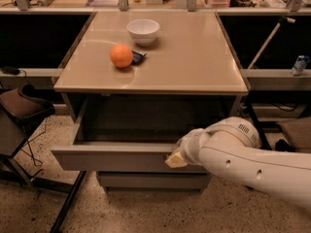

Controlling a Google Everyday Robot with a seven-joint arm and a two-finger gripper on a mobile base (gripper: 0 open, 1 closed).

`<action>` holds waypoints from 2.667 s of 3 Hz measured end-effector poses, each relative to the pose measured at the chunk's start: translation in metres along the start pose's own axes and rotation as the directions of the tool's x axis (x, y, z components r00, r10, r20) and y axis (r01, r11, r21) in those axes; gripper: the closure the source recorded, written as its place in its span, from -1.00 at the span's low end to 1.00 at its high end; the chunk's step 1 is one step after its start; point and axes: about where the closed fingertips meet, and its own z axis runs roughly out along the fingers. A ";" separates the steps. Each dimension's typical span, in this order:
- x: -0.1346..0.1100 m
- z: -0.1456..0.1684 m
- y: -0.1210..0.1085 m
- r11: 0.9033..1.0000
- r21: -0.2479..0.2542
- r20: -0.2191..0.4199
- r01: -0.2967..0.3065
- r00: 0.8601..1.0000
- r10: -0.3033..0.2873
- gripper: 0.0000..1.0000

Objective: Open top drawer

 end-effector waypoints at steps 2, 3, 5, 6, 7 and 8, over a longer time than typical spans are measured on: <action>0.004 -0.003 0.006 1.000 -0.002 0.003 0.005 1.000 -0.005 1.00; 0.003 -0.005 0.006 1.000 -0.002 0.003 0.005 1.000 -0.005 1.00; 0.006 -0.009 0.012 1.000 -0.003 0.008 0.005 1.000 -0.005 1.00; 0.011 -0.012 0.019 1.000 -0.004 0.013 0.006 1.000 -0.006 1.00; 0.010 -0.014 0.019 1.000 -0.004 0.013 0.006 1.000 -0.006 1.00; 0.014 -0.019 0.026 1.000 -0.007 0.019 0.002 1.000 -0.002 1.00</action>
Offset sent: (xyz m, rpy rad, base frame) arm -0.2665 -0.0317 -0.0827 0.0144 -0.0267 0.1365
